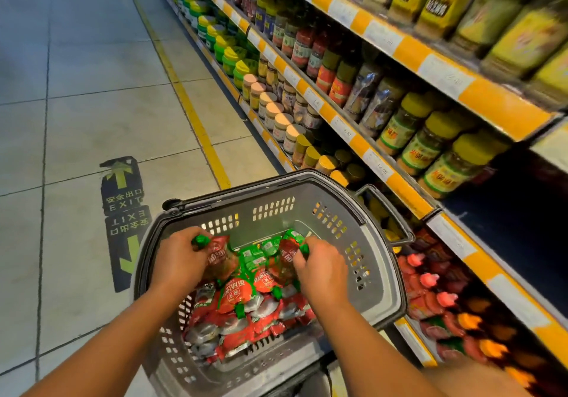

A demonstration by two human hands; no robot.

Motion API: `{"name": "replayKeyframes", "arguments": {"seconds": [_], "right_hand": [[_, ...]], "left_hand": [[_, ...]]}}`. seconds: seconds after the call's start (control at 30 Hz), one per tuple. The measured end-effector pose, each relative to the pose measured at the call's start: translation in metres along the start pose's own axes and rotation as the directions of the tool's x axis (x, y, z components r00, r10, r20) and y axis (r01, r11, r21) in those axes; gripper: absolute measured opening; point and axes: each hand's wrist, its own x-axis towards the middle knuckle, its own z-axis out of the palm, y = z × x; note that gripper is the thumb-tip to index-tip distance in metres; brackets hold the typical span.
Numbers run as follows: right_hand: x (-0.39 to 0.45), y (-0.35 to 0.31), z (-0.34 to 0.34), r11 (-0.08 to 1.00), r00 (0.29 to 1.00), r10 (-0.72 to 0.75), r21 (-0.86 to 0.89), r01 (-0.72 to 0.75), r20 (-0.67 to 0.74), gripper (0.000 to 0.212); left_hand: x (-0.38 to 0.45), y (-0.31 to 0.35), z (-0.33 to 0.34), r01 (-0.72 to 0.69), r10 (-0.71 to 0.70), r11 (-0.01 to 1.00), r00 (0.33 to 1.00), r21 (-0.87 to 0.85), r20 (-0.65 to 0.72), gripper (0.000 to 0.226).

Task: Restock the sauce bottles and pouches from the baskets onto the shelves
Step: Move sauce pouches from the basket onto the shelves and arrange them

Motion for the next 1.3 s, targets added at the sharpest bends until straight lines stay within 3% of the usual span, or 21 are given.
{"name": "replayKeyframes", "arguments": {"seconds": [0.13, 0.27, 0.47, 0.67, 0.87, 0.97, 1.03, 1.17, 1.3], "right_hand": [[0.000, 0.013, -0.030, 0.982, 0.992, 0.124, 0.145, -0.118, -0.035, 0.033], [-0.002, 0.026, -0.068, 0.941, 0.975, 0.184, 0.307, -0.139, -0.125, 0.037], [-0.021, 0.061, -0.146, 0.872, 0.927, 0.255, 0.479, -0.098, -0.276, 0.020], [-0.063, 0.141, -0.215, 0.830, 0.792, 0.374, 0.555, -0.054, -0.482, 0.017], [-0.116, 0.228, -0.263, 0.789, 0.650, 0.494, 0.612, -0.056, -0.577, 0.012], [-0.143, 0.262, -0.279, 0.773, 0.569, 0.546, 0.632, -0.058, -0.615, 0.010], [-0.158, 0.282, -0.286, 0.762, 0.518, 0.576, 0.644, -0.060, -0.633, 0.015], [-0.177, 0.321, -0.288, 0.728, 0.442, 0.645, 0.678, -0.106, -0.624, 0.009], [-0.182, 0.352, -0.288, 0.724, 0.387, 0.667, 0.676, -0.135, -0.637, 0.023]], "left_hand": [[0.000, 0.025, -0.004, -0.053, 0.052, 0.985, 0.999, -0.164, -0.008, 0.026], [-0.004, 0.059, -0.007, -0.111, 0.105, 0.945, 0.994, -0.308, -0.035, 0.022], [-0.020, 0.127, -0.001, -0.173, 0.187, 0.858, 0.982, -0.483, -0.019, 0.032], [-0.047, 0.195, 0.022, -0.212, 0.269, 0.799, 0.963, -0.563, 0.019, 0.017], [-0.088, 0.259, 0.071, -0.133, 0.299, 0.721, 0.945, -0.680, 0.132, 0.046], [-0.111, 0.290, 0.102, -0.089, 0.318, 0.704, 0.927, -0.705, 0.201, 0.018], [-0.127, 0.312, 0.125, -0.053, 0.333, 0.698, 0.907, -0.714, 0.257, 0.024], [-0.158, 0.349, 0.164, 0.071, 0.316, 0.673, 0.873, -0.737, 0.373, 0.009], [-0.184, 0.378, 0.204, 0.094, 0.337, 0.682, 0.840, -0.725, 0.426, 0.007]]}}
